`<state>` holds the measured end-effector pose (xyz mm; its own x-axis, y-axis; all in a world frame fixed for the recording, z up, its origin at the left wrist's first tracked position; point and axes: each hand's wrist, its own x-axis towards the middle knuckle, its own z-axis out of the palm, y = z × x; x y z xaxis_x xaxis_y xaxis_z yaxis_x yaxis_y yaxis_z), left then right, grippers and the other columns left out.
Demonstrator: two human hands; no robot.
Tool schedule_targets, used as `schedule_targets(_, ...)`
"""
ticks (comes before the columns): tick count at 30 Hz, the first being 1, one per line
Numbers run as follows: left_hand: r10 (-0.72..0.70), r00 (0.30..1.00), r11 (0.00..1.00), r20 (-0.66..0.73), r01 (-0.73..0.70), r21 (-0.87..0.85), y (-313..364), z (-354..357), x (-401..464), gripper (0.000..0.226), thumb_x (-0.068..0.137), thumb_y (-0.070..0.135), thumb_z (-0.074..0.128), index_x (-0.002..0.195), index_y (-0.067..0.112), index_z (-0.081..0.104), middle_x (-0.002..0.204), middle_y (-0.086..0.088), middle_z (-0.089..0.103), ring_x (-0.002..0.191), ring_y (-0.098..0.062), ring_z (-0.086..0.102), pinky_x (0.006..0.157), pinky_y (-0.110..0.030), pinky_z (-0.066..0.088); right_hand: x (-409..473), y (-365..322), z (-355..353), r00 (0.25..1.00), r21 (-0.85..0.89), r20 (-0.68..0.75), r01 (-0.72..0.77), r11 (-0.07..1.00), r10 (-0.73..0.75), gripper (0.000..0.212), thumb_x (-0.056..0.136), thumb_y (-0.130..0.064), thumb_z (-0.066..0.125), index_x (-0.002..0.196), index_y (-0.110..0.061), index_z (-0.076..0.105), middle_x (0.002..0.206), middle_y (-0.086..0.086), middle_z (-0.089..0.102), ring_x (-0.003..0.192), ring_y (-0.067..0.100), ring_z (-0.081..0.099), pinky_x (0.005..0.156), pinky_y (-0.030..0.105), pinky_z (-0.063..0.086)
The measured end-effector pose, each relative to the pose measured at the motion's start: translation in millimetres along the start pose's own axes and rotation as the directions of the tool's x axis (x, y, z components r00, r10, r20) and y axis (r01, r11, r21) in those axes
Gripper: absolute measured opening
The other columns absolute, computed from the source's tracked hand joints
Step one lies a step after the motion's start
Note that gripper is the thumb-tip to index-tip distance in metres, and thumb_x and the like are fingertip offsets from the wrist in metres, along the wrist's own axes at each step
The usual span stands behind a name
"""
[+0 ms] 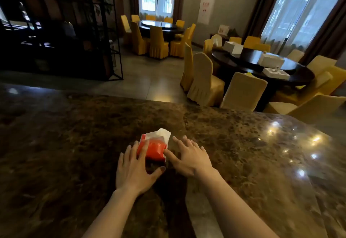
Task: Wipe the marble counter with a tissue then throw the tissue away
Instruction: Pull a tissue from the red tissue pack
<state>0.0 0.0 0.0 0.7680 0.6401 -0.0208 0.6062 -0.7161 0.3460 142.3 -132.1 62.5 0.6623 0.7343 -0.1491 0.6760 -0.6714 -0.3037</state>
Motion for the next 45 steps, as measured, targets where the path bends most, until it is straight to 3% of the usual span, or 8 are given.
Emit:
schedule_targets(6, 0.088, 0.994, 0.987, -0.070, -0.077, 0.143, 3.6, 43.0, 7.9, 0.108, 0.079, 0.095, 0.021, 0.161, 0.035, -0.017, 0.170, -0.007, -0.030, 0.157, -0.032, -0.025, 0.130, -0.052, -0.004, 19.8, -7.6, 14.5, 0.995, 0.030, -0.087, 0.047, 0.998, -0.044, 0.071, 0.094, -0.070, 0.038, 0.155, -0.037, 0.020, 0.165, 0.003, 0.021, 0.150, 0.029, 0.021, 0.118, 0.055, 0.027)
schedule_targets(10, 0.132, 0.982, 0.972, -0.133, -0.103, 0.211, 2.3, 53.8, 15.7, 0.102, 0.081, 0.093, 0.013, 0.162, 0.036, -0.012, 0.171, -0.011, -0.027, 0.154, -0.035, -0.032, 0.127, -0.056, -0.013, 36.9, -9.7, 15.1, 0.981, 0.070, -0.170, 0.105, 0.992, -0.091, 0.065, 0.099, -0.046, 0.054, 0.155, -0.035, 0.023, 0.164, 0.001, 0.024, 0.149, 0.026, 0.024, 0.114, 0.050, 0.034)
schedule_targets(14, 0.110, 0.991, 0.969, -0.082, -0.088, 0.230, 0.9, 62.8, 20.2, 0.101, 0.082, 0.092, 0.004, 0.162, 0.034, -0.017, 0.168, -0.011, -0.034, 0.151, -0.034, -0.037, 0.128, -0.056, -0.008, 55.3, -13.9, 14.7, 0.977, 0.075, -0.183, 0.122, 0.990, -0.107, 0.070, 0.099, -0.027, 0.062, 0.155, -0.035, 0.022, 0.165, 0.000, 0.023, 0.151, 0.024, 0.018, 0.117, 0.051, 0.034)
schedule_targets(19, 0.099, 0.991, 0.974, -0.087, -0.078, 0.213, -0.3, 69.2, 21.6, 0.101, 0.083, 0.092, 0.003, 0.165, 0.033, -0.002, 0.170, -0.012, -0.025, 0.154, -0.033, -0.032, 0.128, -0.057, -0.005, 73.1, -20.6, 22.1, 0.973, 0.043, -0.154, 0.179, 0.983, -0.170, 0.066, 0.099, -0.024, 0.060, 0.154, -0.038, 0.026, 0.161, 0.001, 0.033, 0.149, 0.026, 0.024, 0.112, 0.051, 0.038)
schedule_targets(23, 0.098, 0.991, 0.976, -0.092, -0.077, 0.205, -1.4, 71.2, 21.1, 0.099, 0.084, 0.091, 0.004, 0.164, 0.032, -0.002, 0.172, -0.012, -0.021, 0.156, -0.034, -0.028, 0.128, -0.058, 0.000, 77.3, -26.8, 32.1, 0.947, 0.024, -0.246, 0.220, 0.975, -0.207, 0.048, 0.095, -0.021, 0.066, 0.139, -0.031, 0.052, 0.125, -0.003, 0.062, 0.114, 0.020, 0.059, 0.087, 0.036, 0.057)
schedule_targets(28, 0.094, 0.992, 0.975, -0.089, -0.074, 0.209, -1.9, 71.2, 21.4, 0.099, 0.086, 0.090, 0.006, 0.165, 0.031, 0.000, 0.173, -0.013, -0.017, 0.157, -0.035, -0.025, 0.128, -0.060, 0.005, 76.4, -33.7, 25.7, 0.891, 0.077, -0.415, 0.239, 0.968, -0.187, 0.014, 0.094, -0.016, 0.066, 0.105, -0.024, 0.070, 0.101, -0.006, 0.067, 0.088, 0.014, 0.063, 0.069, 0.034, 0.058)
schedule_targets(35, 0.093, 0.991, 0.977, -0.101, -0.071, 0.203, -2.6, 71.5, 19.5, 0.098, 0.088, 0.088, 0.019, 0.163, 0.025, 0.025, 0.173, -0.018, 0.005, 0.159, -0.039, -0.010, 0.127, -0.062, 0.015, 79.2, -38.5, 2.2, 0.850, 0.186, -0.519, 0.221, 0.957, -0.096, 0.017, 0.091, -0.010, 0.070, 0.098, -0.025, 0.072, 0.097, -0.005, 0.071, 0.083, 0.012, 0.065, 0.066, 0.032, 0.058)
schedule_targets(45, 0.104, 0.986, 0.976, -0.130, -0.077, 0.202, -2.0, 72.3, 19.6, 0.096, 0.088, 0.089, 0.012, 0.162, 0.028, 0.009, 0.173, -0.018, -0.012, 0.158, -0.039, -0.017, 0.128, -0.060, 0.010, 85.5, -43.0, -15.2, 0.741, 0.318, -0.670, 0.217, 0.923, 0.056, 0.014, 0.088, -0.010, 0.073, 0.095, -0.022, 0.071, 0.090, -0.007, 0.070, 0.079, 0.009, 0.063, 0.066, 0.038, 0.060)
